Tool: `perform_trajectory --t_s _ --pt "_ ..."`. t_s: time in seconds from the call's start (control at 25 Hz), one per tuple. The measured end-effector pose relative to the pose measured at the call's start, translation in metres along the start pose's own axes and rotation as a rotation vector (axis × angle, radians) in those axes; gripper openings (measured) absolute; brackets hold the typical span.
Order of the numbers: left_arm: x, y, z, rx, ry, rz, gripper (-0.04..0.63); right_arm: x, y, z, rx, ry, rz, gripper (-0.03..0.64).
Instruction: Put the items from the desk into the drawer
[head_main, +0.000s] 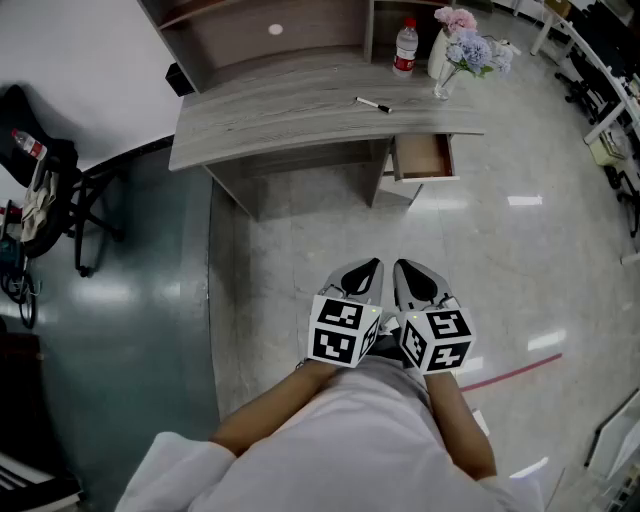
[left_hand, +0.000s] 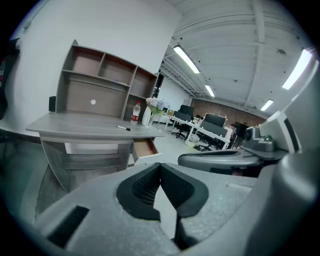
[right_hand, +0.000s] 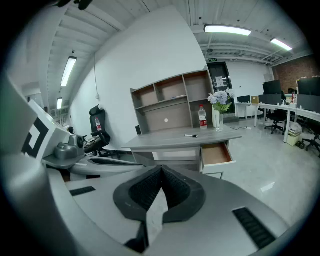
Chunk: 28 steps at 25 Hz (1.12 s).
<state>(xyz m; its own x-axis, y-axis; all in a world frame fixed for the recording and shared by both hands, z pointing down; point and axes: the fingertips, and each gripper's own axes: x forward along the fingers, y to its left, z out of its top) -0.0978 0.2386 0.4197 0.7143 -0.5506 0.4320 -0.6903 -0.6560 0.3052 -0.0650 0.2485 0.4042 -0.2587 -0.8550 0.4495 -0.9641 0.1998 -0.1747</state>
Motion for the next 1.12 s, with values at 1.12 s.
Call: perform_trajectory --t_s 1.12 --pt "0.027 0.045 0.02 -0.02 0.017 0.06 0.003 0.056 -0.003 0.023 0.003 0.011 0.071 0.002"
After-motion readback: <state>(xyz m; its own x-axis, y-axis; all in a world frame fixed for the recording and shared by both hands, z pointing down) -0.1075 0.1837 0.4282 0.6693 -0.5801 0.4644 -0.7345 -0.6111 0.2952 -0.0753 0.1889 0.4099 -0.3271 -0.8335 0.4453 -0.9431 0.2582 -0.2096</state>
